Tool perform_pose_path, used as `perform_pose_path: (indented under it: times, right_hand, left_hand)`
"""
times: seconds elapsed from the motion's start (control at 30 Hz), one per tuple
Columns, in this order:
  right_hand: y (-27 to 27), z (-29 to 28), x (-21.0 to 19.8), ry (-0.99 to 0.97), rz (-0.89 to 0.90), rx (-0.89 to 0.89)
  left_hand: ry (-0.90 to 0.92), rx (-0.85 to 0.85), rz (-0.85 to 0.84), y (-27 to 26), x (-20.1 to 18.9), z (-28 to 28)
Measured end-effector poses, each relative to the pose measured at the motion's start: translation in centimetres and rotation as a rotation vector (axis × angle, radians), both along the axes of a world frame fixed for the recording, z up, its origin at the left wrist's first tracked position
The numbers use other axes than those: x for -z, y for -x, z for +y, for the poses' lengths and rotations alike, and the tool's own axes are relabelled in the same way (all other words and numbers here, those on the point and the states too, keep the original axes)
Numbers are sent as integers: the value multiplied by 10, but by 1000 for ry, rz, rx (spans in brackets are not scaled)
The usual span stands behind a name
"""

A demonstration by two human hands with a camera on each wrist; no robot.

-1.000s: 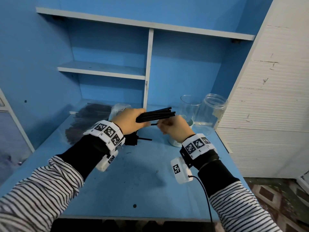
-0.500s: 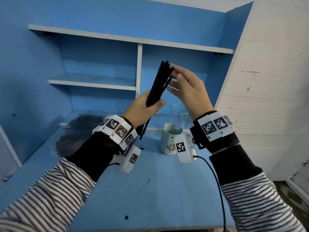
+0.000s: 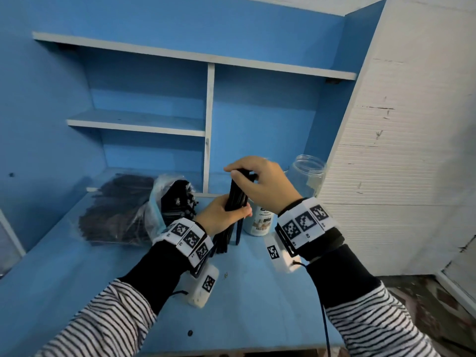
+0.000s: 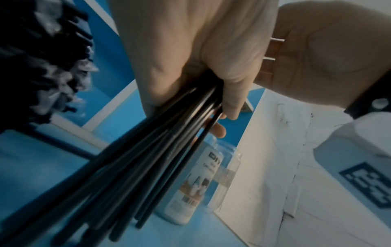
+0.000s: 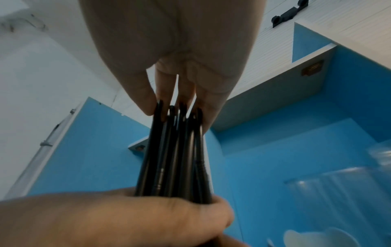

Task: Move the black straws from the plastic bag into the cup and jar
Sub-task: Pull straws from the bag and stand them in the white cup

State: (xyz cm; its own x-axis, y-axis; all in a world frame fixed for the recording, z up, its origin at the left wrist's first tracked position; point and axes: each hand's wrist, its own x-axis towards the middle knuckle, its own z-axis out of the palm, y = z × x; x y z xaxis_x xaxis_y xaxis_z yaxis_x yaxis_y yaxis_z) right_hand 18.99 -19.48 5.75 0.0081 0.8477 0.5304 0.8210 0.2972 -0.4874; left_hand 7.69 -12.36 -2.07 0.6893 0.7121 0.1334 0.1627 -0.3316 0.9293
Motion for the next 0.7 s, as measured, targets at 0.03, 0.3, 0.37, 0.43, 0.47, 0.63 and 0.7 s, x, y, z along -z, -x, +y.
perform_pose_path:
  times: [0.03, 0.3, 0.37, 0.43, 0.47, 0.63, 0.7]
  right_hand:
    - [-2, 0, 1, -6, 14, 1]
    - [-6, 4, 14, -6, -44, -58]
    - [-6, 5, 16, -44, -45, -47]
    - [-5, 5, 16, -57, -44, -44]
    - [-5, 6, 16, -44, -59, -50]
    - [-4, 0, 9, 45, -72, -56]
    - [-8, -4, 3, 74, -38, -37]
  left_hand:
    - [9, -8, 13, 1, 3, 2]
    - [41, -68, 83, -4, 9, 7]
    - [62, -90, 128, -3, 16, 9]
    - [87, -94, 149, 0, 20, 10]
    - [99, -87, 160, 0, 22, 11]
    - [70, -63, 203, 0, 22, 9]
    - [52, -72, 173, 1, 20, 6]
